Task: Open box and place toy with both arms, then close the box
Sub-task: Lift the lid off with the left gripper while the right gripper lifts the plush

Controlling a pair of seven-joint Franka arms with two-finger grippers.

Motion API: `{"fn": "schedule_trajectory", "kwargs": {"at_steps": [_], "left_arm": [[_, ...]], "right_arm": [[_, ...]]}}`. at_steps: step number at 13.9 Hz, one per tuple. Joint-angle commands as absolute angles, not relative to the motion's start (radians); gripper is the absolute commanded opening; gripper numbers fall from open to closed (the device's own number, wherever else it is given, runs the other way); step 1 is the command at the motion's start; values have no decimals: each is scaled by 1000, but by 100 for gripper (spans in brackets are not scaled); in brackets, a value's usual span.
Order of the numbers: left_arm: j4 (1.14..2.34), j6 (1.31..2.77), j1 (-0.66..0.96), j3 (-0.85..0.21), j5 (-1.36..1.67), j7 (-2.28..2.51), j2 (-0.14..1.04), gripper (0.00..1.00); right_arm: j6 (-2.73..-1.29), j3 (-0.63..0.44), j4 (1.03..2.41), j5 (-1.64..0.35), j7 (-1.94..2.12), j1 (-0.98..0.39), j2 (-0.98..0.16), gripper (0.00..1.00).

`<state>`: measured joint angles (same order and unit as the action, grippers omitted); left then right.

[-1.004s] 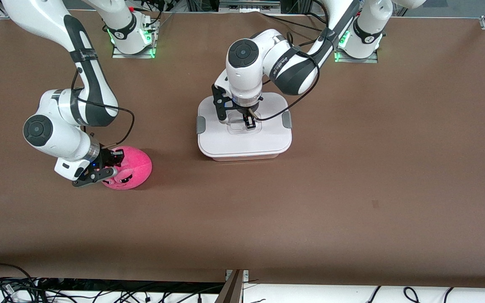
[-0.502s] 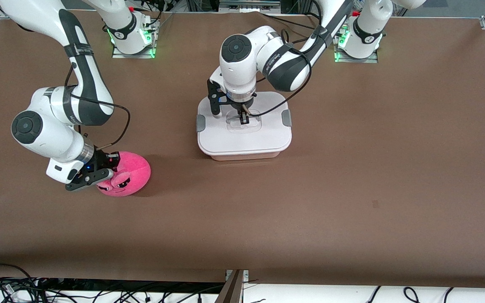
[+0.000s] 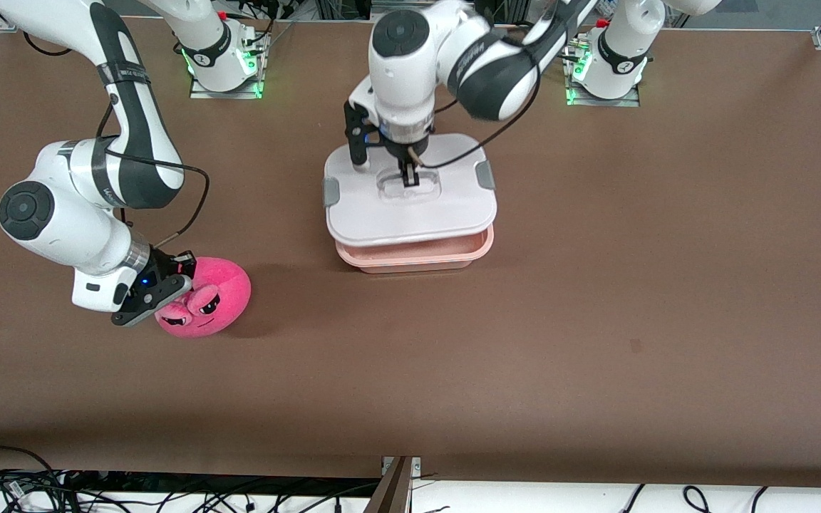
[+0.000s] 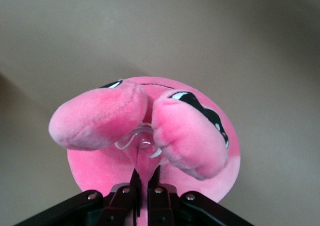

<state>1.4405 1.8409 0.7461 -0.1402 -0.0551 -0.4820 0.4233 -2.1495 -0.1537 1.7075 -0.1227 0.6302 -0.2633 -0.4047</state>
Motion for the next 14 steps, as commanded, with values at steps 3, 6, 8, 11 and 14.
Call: {"fn": "schedule_trajectory", "kwargs": {"at_steps": [3,6,8,11,14], "left_arm": [[1405,1473,632,-135,-9,-495,281,0],[1404,1269,552,-132,-23,-546,241,0],[1407,1154,490,-126,-29,-618,235,0],[1411,1118,387,-127,-101,-820,233,0],[1451,1184,281,-130,-186,-1041,242,0]], "right_arm": [[-2096,-129,1652,-104,964,-265,-394,0],[-2062,-59,1632,-109,1210,-265,-387,0],[-2022,33,1625,-107,1278,-265,-368,0],[-1933,156,1568,-103,1273,-267,-359,0],[-1791,187,1488,-103,1240,-314,-357,0]]}}
